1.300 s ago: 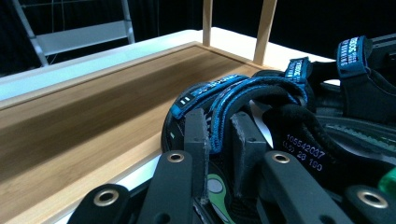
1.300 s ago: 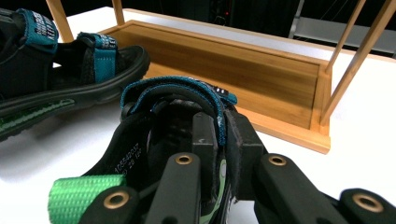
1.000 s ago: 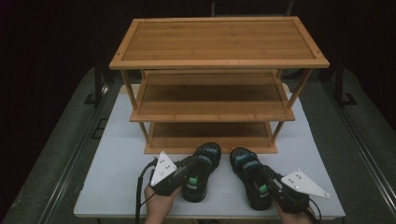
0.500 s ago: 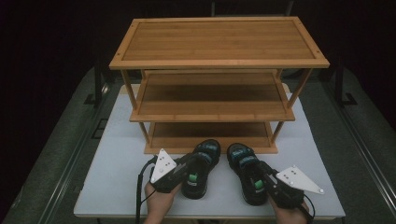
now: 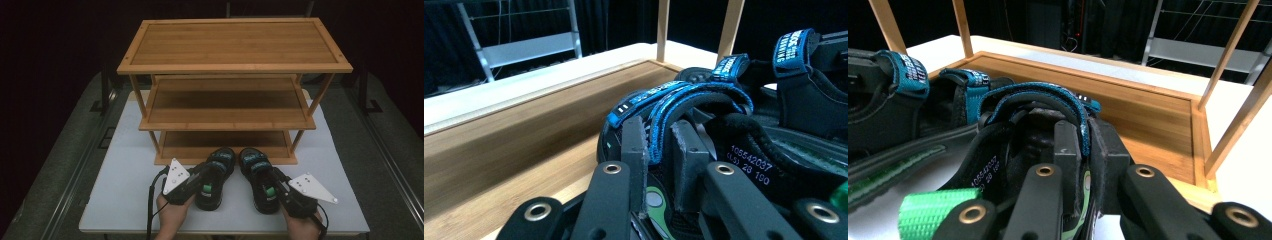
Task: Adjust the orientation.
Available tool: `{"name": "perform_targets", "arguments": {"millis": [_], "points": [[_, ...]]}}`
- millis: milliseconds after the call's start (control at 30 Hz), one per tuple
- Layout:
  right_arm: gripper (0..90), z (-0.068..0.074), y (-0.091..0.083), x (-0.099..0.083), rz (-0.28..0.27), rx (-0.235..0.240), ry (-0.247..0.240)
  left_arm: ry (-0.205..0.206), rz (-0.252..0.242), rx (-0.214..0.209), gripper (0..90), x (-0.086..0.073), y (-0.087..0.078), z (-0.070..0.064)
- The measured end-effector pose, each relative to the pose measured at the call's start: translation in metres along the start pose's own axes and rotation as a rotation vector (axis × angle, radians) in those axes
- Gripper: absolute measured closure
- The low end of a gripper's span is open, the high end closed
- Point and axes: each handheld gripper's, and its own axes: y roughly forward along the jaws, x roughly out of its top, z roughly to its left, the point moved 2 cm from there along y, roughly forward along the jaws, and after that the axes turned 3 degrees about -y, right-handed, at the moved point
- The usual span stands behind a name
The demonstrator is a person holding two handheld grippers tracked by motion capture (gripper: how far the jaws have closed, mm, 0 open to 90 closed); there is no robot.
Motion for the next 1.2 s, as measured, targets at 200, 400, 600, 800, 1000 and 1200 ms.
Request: {"name": "perform_targets", "arguments": {"millis": [200, 400, 600, 800, 1000, 1200], "points": [[82.3, 0.005, 0.008, 0.003, -0.014, -0.013, 0.001, 0.0, -0.01, 0.014, 78.8, 0.002, 0.005, 0.001], [82.3, 0.007, 0.015, 0.006, -0.024, -0.032, 0.012, 0.003, -0.021, 0.042, 78.8, 0.003, 0.009, 0.005], [82.3, 0.01, 0.023, 0.008, -0.029, -0.049, 0.02, 0.002, -0.035, 0.071, 78.8, 0.004, 0.014, 0.008], [82.2, 0.013, 0.032, 0.012, -0.045, -0.068, 0.041, -0.004, -0.049, 0.093, 78.8, 0.006, 0.021, 0.008], [82.2, 0.016, 0.042, 0.015, -0.05, -0.089, 0.045, -0.012, -0.059, 0.114, 78.8, 0.006, 0.029, 0.01], [82.1, 0.017, 0.048, 0.014, -0.047, -0.103, 0.063, -0.026, -0.062, 0.131, 78.7, 0.003, 0.037, 0.01]]}}
